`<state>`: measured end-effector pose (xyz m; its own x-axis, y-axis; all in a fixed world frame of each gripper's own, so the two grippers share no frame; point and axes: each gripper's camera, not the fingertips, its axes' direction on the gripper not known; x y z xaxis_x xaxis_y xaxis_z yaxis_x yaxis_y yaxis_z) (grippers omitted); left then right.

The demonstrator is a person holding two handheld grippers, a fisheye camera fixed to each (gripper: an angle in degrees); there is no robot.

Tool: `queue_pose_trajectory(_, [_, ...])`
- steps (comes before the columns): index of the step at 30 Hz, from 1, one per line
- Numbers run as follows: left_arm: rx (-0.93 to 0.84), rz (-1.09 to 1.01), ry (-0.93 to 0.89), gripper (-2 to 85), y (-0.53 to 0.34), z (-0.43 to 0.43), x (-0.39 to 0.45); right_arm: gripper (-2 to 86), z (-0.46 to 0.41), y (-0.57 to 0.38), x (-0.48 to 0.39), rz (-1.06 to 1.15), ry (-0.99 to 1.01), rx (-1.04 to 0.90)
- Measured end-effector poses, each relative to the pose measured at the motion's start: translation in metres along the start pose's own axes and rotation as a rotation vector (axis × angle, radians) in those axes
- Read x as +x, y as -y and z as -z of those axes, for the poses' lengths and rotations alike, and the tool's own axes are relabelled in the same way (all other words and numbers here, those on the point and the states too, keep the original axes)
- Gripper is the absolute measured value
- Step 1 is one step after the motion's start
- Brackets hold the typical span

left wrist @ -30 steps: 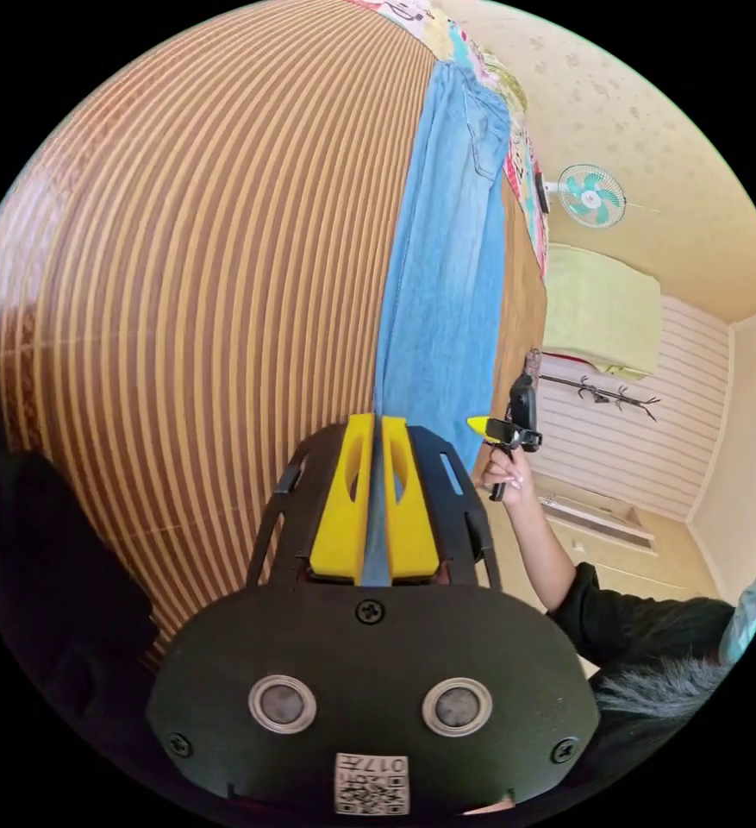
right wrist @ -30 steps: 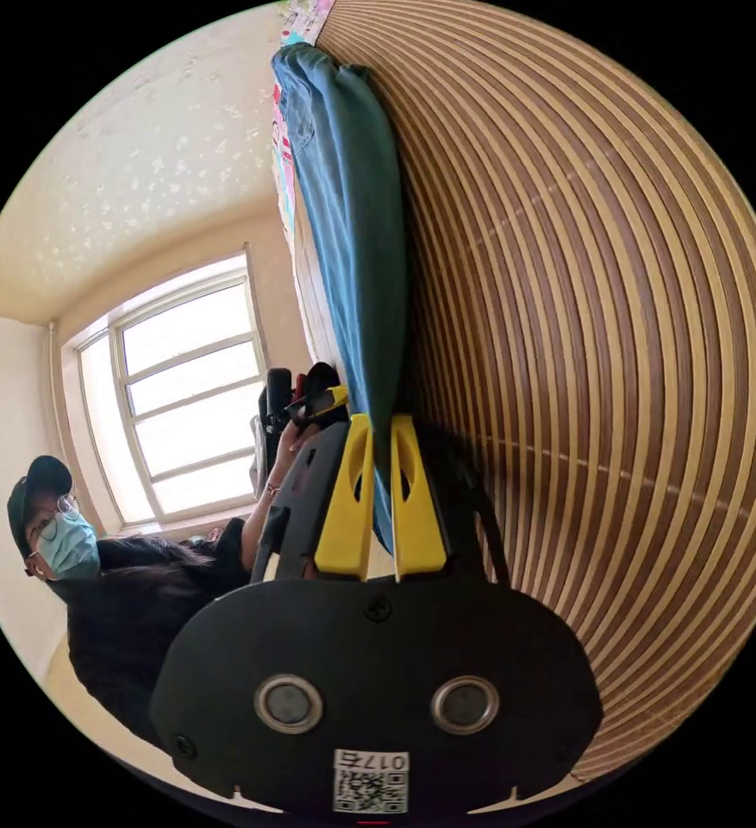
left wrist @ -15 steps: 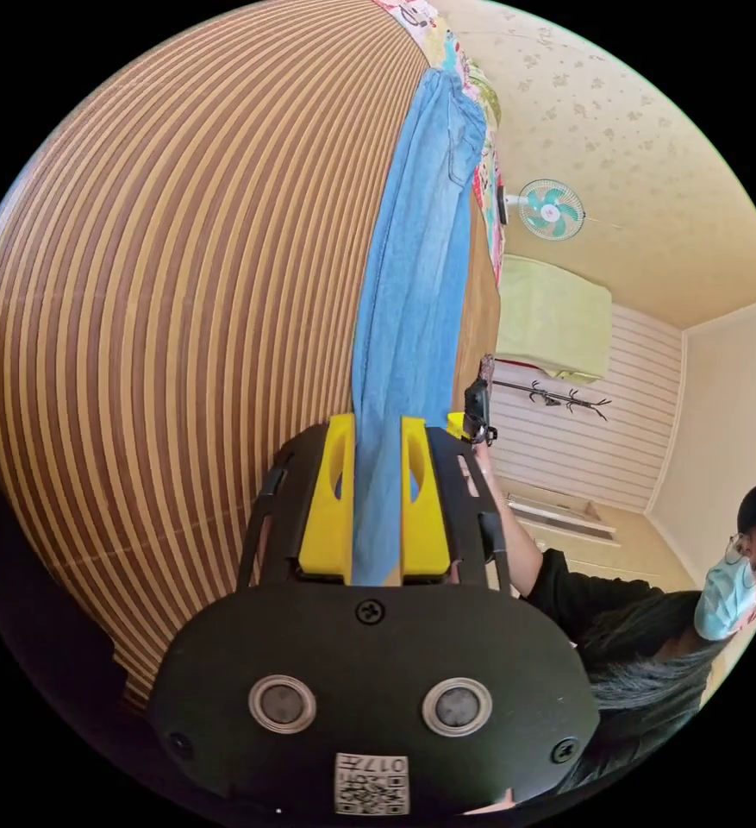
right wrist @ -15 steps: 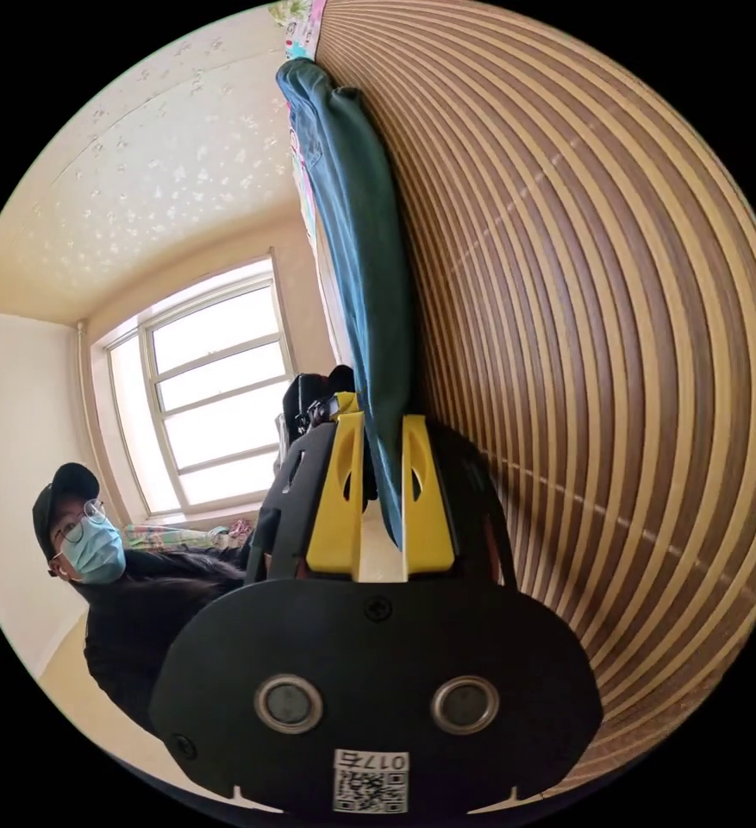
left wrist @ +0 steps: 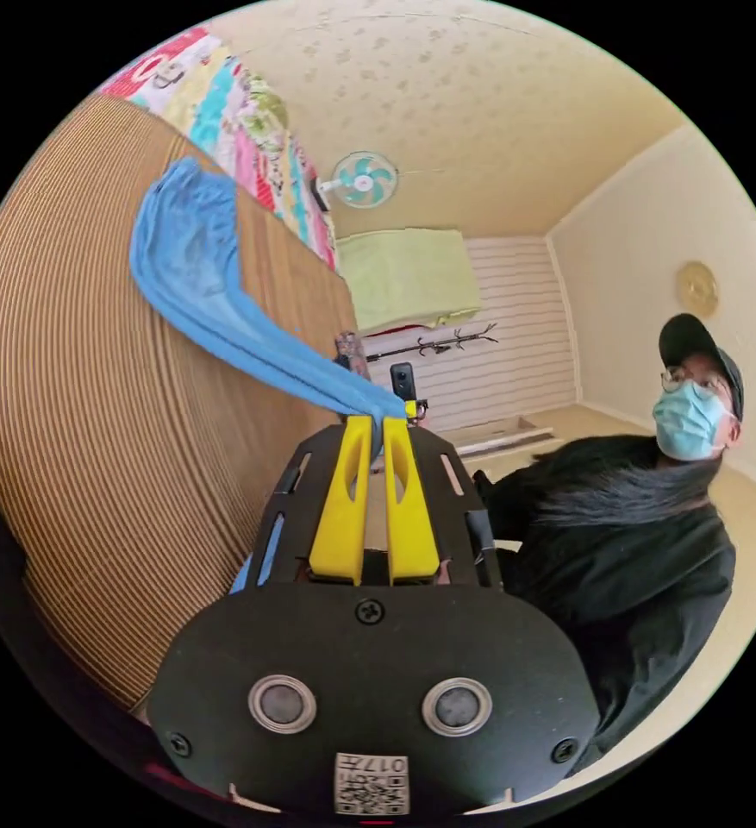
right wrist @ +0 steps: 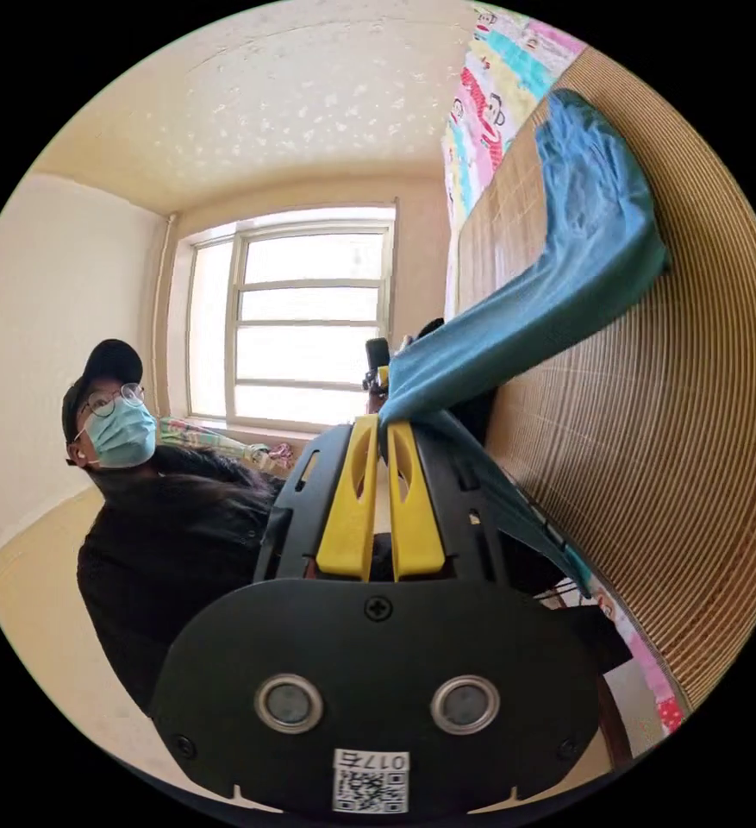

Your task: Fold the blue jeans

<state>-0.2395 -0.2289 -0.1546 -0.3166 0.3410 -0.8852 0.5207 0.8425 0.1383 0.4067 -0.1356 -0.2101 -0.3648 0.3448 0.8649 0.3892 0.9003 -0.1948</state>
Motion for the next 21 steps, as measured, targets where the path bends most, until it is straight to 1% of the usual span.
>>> queue_pose_trajectory(1, [0.032, -0.079, -0.044, 1.9, -0.003, 0.004, 0.038, 1.6, 0.0, -0.003, -0.019, 0.038, 0.03, 0.019])
queue_pose_trajectory(2, [0.044, -0.118, -0.065, 1.9, -0.004, 0.007, 0.057, 1.6, 0.0, -0.007, -0.056, 0.12, 0.09, 0.058])
queue_pose_trajectory(3, [0.058, -0.191, -0.092, 2.0, -0.004, 0.009, 0.095, 1.6, 0.0, -0.01, -0.096, 0.208, 0.132, 0.082])
queue_pose_trajectory(4, [0.061, -0.254, -0.092, 2.1, -0.001, 0.01, 0.132, 1.6, -0.002, -0.01, -0.115, 0.251, 0.139, 0.083])
queue_pose_trajectory(5, [0.062, -0.288, -0.08, 2.1, 0.001, 0.01, 0.151, 1.6, -0.006, -0.009, -0.155, 0.341, 0.133, 0.078])
queue_pose_trajectory(6, [0.067, -0.361, -0.049, 2.2, 0.005, 0.009, 0.188, 1.7, -0.011, -0.007, -0.192, 0.426, 0.119, 0.074])
queue_pose_trajectory(7, [0.088, -0.432, -0.018, 2.3, 0.009, 0.011, 0.221, 1.7, -0.013, -0.006, -0.209, 0.463, 0.116, 0.075])
queue_pose_trajectory(9, [0.134, -0.472, -0.001, 2.5, 0.019, 0.017, 0.257, 1.7, -0.019, 0.006, -0.265, 0.567, 0.135, 0.078])
queue_pose_trajectory(10, [0.167, -0.477, 0.015, 2.7, 0.028, 0.02, 0.274, 1.7, -0.02, 0.01, -0.276, 0.586, 0.129, 0.078])
queue_pose_trajectory(12, [0.211, -0.499, 0.043, 2.8, 0.04, 0.023, 0.291, 1.7, -0.025, 0.031, -0.306, 0.621, 0.089, 0.076])
queue_pose_trajectory(14, [0.234, -0.464, 0.104, 2.8, 0.055, 0.022, 0.291, 1.7, -0.022, 0.053, -0.308, 0.586, 0.025, 0.09])
queue_pose_trajectory(16, [0.222, -0.381, 0.2, 2.7, 0.077, 0.015, 0.271, 1.7, -0.014, 0.077, -0.295, 0.529, -0.095, 0.135])
queue_pose_trajectory(18, [0.203, -0.321, 0.261, 2.6, 0.094, 0.006, 0.245, 1.7, -0.002, 0.11, -0.259, 0.435, -0.249, 0.18])
queue_pose_trajectory(21, [0.179, -0.216, 0.32, 2.8, 0.117, -0.006, 0.189, 1.7, 0.005, 0.145, -0.203, 0.338, -0.343, 0.19])
